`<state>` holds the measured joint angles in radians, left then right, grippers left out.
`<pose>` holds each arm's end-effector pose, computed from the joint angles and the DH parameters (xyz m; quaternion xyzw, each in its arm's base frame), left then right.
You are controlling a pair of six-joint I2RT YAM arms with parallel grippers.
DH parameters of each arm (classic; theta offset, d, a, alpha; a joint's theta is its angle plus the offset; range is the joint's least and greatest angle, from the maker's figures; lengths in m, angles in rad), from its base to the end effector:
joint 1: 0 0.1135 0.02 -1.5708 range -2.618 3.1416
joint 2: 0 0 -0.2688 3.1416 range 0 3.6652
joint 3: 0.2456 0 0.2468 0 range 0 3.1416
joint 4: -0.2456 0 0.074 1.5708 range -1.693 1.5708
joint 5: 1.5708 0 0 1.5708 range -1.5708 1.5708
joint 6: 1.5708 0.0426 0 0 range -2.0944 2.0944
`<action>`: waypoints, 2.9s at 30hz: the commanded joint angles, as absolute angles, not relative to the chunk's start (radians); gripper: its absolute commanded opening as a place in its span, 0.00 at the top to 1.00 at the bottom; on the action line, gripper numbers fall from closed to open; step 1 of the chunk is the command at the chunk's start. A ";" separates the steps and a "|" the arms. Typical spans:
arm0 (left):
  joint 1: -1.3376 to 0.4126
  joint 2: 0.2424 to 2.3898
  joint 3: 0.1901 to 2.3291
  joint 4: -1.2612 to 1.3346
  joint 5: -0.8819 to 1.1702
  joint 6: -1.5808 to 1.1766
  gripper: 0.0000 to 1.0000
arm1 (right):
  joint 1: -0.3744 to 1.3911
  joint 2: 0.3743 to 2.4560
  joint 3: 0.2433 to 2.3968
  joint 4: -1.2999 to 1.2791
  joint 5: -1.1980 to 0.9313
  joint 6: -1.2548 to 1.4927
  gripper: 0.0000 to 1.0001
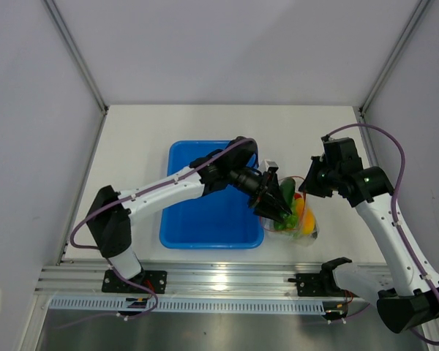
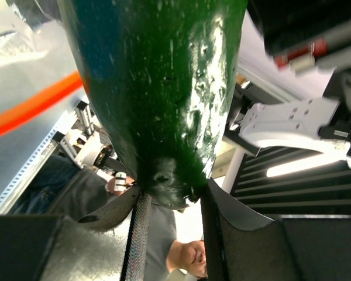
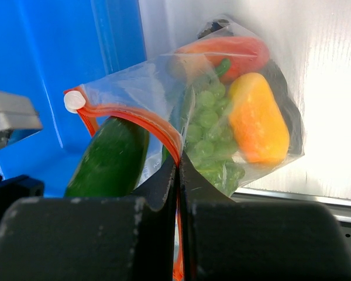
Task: Place the food in the zip-top bag and seal the zipper
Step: Place the fake vegetable in the zipper food storage bag, then adjust the zipper food storage bag at the center of the board.
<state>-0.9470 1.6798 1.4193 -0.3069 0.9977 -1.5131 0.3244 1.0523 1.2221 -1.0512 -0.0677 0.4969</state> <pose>0.1917 -0.3276 0.3248 -0.0059 -0.8035 0.5382 0.2542 0.1760 0.0622 0.3567 0.0696 0.9381 0.1640 0.2969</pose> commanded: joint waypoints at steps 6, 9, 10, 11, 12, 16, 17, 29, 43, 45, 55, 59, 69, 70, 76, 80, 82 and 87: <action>-0.960 1.703 1.417 -0.331 0.948 -1.692 0.99 | 0.328 1.029 1.269 -1.045 -0.057 0.491 1.00; -0.953 1.709 1.394 -0.333 0.931 -1.684 0.79 | 0.330 1.028 1.267 -1.046 -0.060 0.488 1.00; -0.950 1.713 1.396 -0.342 0.920 -1.666 0.69 | 0.330 1.029 1.266 -1.046 -0.058 0.486 1.00; -0.946 1.716 1.407 -0.357 0.895 -1.651 0.47 | 0.330 1.029 1.262 -1.048 -0.060 0.485 1.00; -0.937 1.720 1.423 -0.403 0.882 -1.617 0.36 | 0.328 1.028 1.262 -1.048 -0.060 0.482 1.00; -0.907 1.743 1.500 -0.547 0.832 -1.505 0.01 | 0.328 1.026 1.259 -1.052 -0.058 0.477 1.00; -0.902 1.749 1.512 -0.572 0.819 -1.481 0.01 | 0.330 1.025 1.259 -1.054 -0.060 0.477 1.00; -0.853 1.747 1.775 -0.956 0.571 -1.117 0.03 | 0.330 1.037 1.259 -1.058 -0.064 0.466 1.00; -0.911 1.720 1.701 -0.991 0.371 -0.750 0.33 | 0.313 1.092 1.304 -1.072 -0.115 0.465 1.00; -0.914 1.736 1.701 -0.967 0.399 -0.747 0.29 | 0.307 1.095 1.308 -1.072 -0.120 0.465 1.00; -0.925 1.804 1.758 -0.956 0.414 -0.716 0.10 | 0.270 1.094 1.312 -1.089 -0.146 0.469 1.00; -0.931 1.841 1.795 -0.963 0.423 -0.710 0.14 | 0.261 1.091 1.313 -1.095 -0.149 0.471 1.00; -0.928 2.003 2.021 -1.052 0.374 -0.670 0.68 | 0.233 1.091 1.313 -1.117 -0.222 0.488 1.00; -0.927 2.019 2.038 -1.063 0.374 -0.667 0.76 | 0.226 1.089 1.310 -1.120 -0.232 0.489 1.00; -0.919 2.065 2.135 -1.100 0.347 -0.658 1.00 | 0.199 1.083 1.316 -1.161 -0.288 0.499 1.00; -0.910 2.063 2.247 -1.091 0.351 -0.638 0.99 | 0.169 1.071 1.328 -1.212 -0.333 0.509 1.00; -0.896 2.078 2.323 -1.080 0.389 -0.634 1.00 | 0.164 1.062 1.324 -1.229 -0.372 0.515 1.00; -0.873 2.108 2.376 -0.981 0.477 -0.637 0.99 | 0.161 1.032 1.244 -1.266 -0.543 0.555 1.00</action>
